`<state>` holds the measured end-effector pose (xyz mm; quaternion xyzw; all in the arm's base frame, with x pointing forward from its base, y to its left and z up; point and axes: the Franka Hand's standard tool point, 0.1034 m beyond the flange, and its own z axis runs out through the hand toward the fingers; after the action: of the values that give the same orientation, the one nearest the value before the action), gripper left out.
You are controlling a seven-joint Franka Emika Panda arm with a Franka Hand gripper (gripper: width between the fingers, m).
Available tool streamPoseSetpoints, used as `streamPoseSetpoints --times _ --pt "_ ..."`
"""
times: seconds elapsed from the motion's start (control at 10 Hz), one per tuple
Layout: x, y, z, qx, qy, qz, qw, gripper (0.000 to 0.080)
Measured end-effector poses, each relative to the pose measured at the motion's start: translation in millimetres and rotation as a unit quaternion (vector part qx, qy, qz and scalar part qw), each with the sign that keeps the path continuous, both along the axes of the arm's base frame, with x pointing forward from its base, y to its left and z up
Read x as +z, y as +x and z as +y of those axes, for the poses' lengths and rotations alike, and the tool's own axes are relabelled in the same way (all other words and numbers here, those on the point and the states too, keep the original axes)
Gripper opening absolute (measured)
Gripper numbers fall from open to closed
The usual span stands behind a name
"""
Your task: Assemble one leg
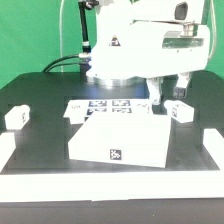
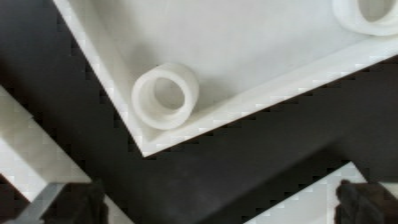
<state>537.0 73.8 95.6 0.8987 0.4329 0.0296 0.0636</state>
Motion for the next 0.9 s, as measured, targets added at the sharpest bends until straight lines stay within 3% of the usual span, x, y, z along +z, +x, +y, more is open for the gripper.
streamPoseSetpoints --times 0.9 --pt "-0.8 -1.4 -0.3 0.006 0.000 0.001 1.000 0.0650"
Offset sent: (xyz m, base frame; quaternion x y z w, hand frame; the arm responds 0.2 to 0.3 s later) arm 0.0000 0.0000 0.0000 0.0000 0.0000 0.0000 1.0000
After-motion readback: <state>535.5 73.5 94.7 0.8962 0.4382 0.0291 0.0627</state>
